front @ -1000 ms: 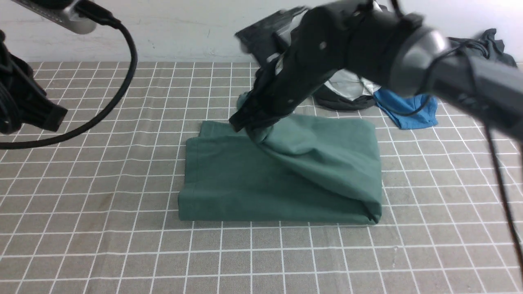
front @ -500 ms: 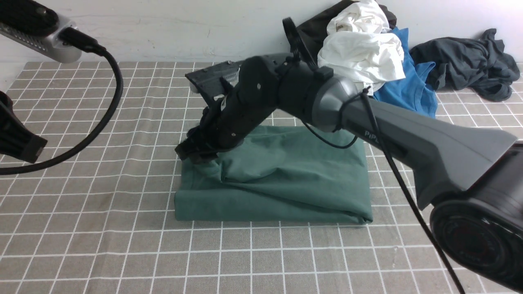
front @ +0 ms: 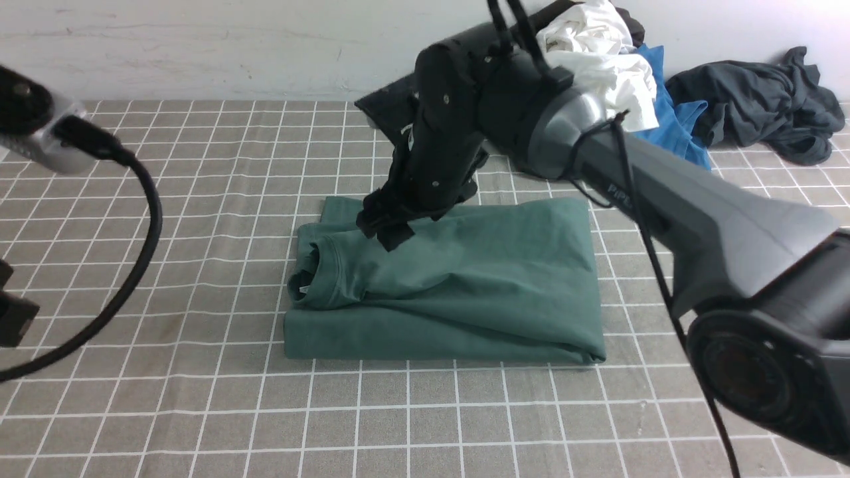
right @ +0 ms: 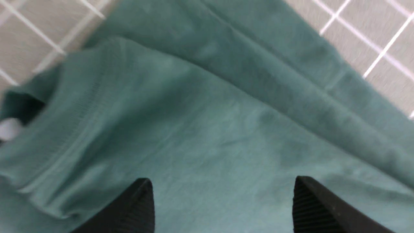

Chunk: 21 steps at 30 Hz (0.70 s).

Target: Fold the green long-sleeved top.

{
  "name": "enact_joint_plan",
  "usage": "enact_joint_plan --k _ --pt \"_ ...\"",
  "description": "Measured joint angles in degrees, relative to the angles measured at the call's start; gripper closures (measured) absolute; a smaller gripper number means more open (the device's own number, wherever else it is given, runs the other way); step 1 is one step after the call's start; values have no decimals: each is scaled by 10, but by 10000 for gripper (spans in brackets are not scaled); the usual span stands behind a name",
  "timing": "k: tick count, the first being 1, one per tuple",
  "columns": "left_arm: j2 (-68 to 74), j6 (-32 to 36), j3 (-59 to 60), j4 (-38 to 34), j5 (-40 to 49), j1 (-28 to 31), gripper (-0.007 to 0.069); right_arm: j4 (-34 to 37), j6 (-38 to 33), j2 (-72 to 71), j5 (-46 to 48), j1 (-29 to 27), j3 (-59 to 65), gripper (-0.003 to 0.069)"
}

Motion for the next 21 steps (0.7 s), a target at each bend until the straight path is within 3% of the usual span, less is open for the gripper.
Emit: enact_joint_plan --k 11,21 --pt "-108 -5 117 -1 -34 0 631 31 3 41 -1 6 -1 144" --pt "-302 -55 125 0 -39 0 631 40 -4 -155 4 6 18 157"
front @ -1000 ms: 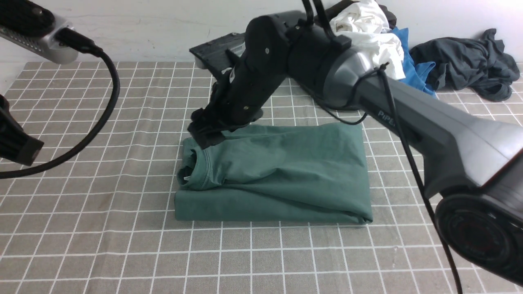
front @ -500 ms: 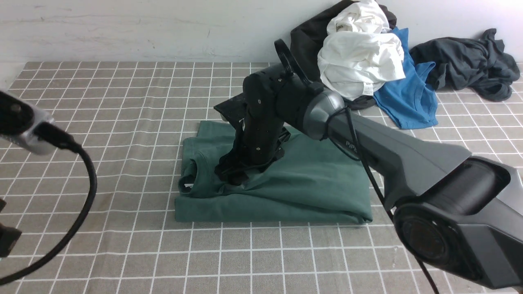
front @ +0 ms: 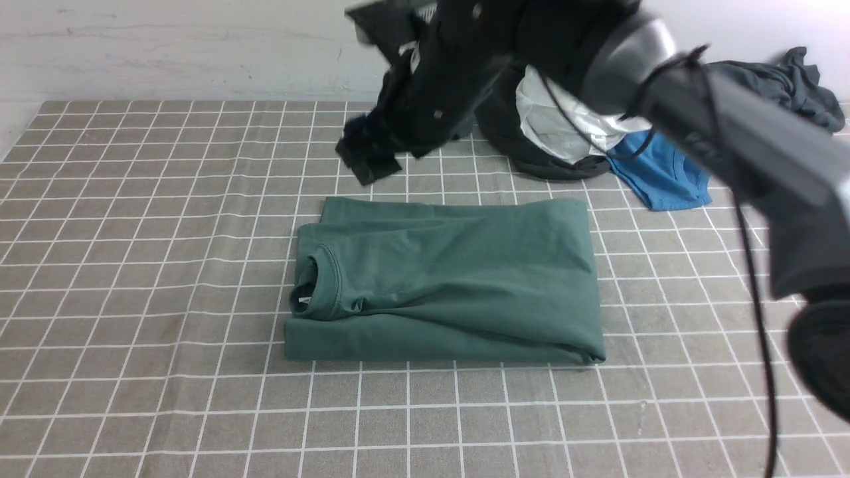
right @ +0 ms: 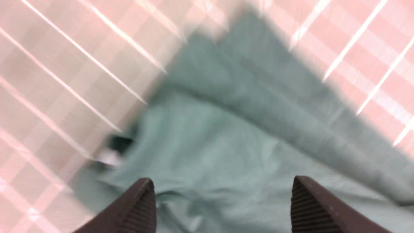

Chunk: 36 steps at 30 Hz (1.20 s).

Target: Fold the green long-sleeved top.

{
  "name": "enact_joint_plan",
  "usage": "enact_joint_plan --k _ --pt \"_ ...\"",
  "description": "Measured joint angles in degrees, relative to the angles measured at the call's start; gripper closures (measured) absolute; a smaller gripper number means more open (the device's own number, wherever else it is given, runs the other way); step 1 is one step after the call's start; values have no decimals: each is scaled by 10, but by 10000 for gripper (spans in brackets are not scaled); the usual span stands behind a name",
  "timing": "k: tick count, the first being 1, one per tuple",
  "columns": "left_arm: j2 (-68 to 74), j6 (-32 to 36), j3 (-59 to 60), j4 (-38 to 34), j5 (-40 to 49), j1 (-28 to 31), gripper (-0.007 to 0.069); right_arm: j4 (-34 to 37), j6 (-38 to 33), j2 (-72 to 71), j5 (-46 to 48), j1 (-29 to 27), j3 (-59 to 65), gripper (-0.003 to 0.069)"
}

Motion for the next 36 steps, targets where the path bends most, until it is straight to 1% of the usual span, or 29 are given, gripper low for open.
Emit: enact_joint_plan --k 2,4,5,6,7,11,12,13,14,16,17,18,22,23,24,27,31,36 --pt "-30 -7 6 0 0 0 631 7 -9 -46 0 0 23 173" --pt "-84 -17 30 0 0 0 631 19 -23 -117 1 0 87 220" --pt "-88 -17 33 0 0 0 631 21 -24 -123 1 0 93 224" --pt "-121 -21 59 0 0 0 631 29 -38 -175 2 0 151 267" --pt "-130 -21 69 0 0 0 631 32 -43 -198 3 0 171 282" --pt "-181 -21 130 0 -22 0 631 35 -62 -315 5 0 322 394" --pt "-184 -21 135 0 -24 0 631 35 -63 -321 5 0 338 405" --pt "-192 -21 148 -1 -37 0 631 32 -63 -363 -3 0 391 445" --pt "-195 -21 154 -1 -45 0 631 29 -63 -388 -12 0 421 466" --pt "-197 -21 162 -1 -61 0 631 27 -63 -463 -56 0 506 520" --pt "-197 -21 163 -1 -64 0 631 27 -63 -470 -61 0 506 520" --pt "-197 -21 168 -1 -67 0 631 28 -62 -522 -101 0 562 552" --pt "-197 -21 176 -1 -68 0 631 32 -62 -623 -171 0 639 589" --pt "-197 -21 180 -1 -67 0 631 33 -62 -690 -205 0 675 603" --pt "-197 -21 180 -1 -66 0 631 33 -62 -690 -209 0 679 603" --pt "-197 -21 182 -1 -60 0 631 33 -63 -796 -257 0 742 618" --pt "-197 -21 182 -1 -60 0 631 33 -63 -853 -275 0 790 624" --pt "-197 -21 182 -1 -60 0 631 38 -63 -877 -263 0 817 624"
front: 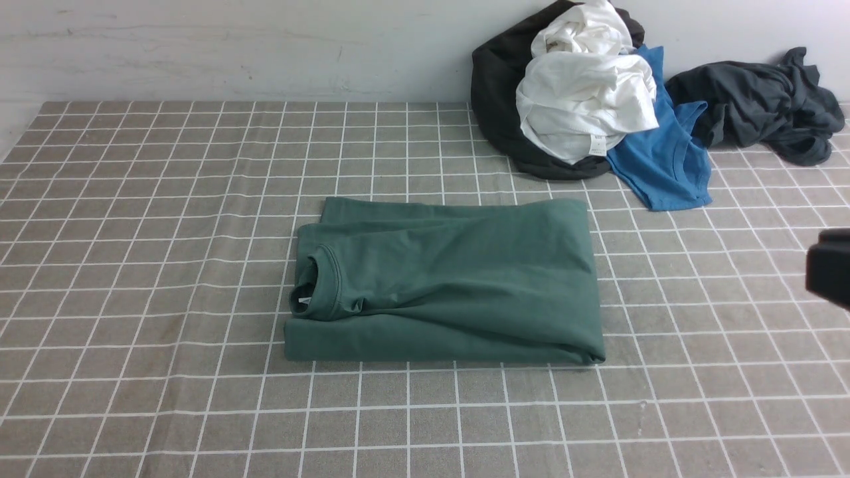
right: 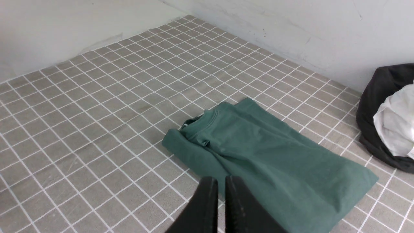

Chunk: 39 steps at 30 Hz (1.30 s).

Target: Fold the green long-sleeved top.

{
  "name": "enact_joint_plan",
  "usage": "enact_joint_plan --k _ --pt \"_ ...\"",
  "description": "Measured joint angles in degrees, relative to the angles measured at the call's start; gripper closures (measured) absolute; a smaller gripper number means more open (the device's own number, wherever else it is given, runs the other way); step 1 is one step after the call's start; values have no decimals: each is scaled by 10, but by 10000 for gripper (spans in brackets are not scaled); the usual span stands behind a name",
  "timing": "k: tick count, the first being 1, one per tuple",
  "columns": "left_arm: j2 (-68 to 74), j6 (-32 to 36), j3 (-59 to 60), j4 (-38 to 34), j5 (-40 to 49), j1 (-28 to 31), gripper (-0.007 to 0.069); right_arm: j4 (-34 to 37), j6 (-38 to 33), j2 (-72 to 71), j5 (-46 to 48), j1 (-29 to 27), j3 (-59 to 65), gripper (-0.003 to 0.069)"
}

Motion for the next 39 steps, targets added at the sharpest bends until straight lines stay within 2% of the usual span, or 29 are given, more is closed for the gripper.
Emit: enact_joint_plan --k 12,16,21,23,26,28,29,31,39 --pt "0 0 0 0 0 0 631 2 0 -1 67 0 0 625" --pt "0 0 0 0 0 0 631 2 0 -1 58 0 2 656" --pt "0 0 0 0 0 0 631 2 1 -12 -60 0 69 672" --pt "0 0 0 0 1 0 631 2 16 -40 -178 -5 153 673" --pt "0 0 0 0 1 0 631 2 63 -99 -311 -50 263 673" --pt "0 0 0 0 1 0 631 2 77 -116 -333 -68 287 673" --pt "0 0 0 0 1 0 631 2 102 -151 -357 -107 332 673" --pt "0 0 0 0 1 0 631 -11 136 -206 -363 -169 390 673" --pt "0 0 0 0 6 0 631 -101 180 -353 -332 -323 522 673"
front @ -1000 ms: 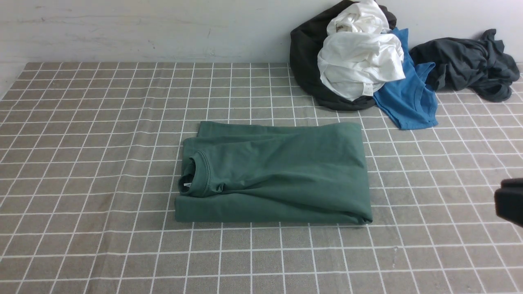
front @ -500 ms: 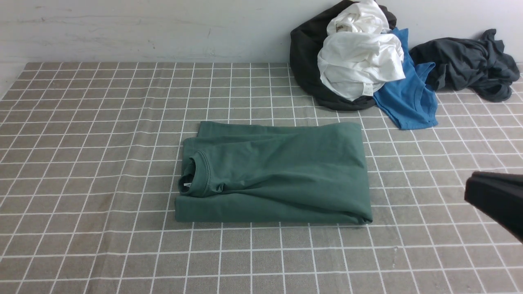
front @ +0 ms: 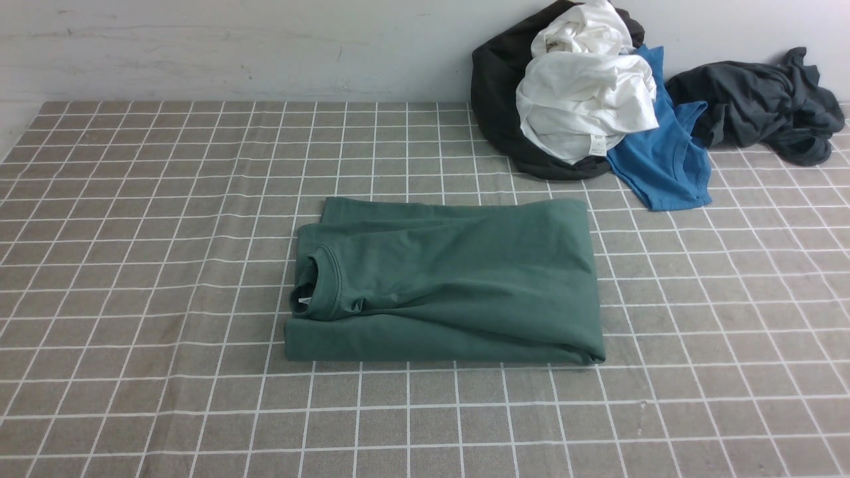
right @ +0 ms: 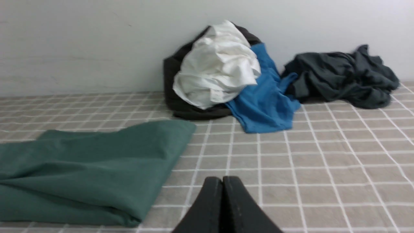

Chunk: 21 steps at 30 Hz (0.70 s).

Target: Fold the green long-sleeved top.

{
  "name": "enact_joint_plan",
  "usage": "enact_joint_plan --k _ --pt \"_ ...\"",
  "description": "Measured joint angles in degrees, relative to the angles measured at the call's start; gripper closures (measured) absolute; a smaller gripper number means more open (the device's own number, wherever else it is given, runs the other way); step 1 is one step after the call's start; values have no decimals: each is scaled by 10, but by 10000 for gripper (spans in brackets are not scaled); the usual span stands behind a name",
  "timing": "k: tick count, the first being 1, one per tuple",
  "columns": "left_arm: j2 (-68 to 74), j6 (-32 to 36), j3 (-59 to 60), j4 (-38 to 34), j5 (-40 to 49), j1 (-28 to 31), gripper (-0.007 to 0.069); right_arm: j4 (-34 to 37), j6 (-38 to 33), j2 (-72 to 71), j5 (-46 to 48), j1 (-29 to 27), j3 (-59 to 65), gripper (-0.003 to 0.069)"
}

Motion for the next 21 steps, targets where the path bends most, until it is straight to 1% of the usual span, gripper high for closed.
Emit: enact_joint_plan --k 3,4,6,21 --pt "0 0 0 0 2 0 631 -2 1 -14 22 -21 9 673" --pt "-1 0 0 0 3 0 631 -2 1 -17 53 -29 10 673" --pt "-1 0 0 0 3 0 631 -1 1 -18 76 -32 10 673" --pt "-2 0 0 0 3 0 631 0 -4 -18 80 -33 9 673"
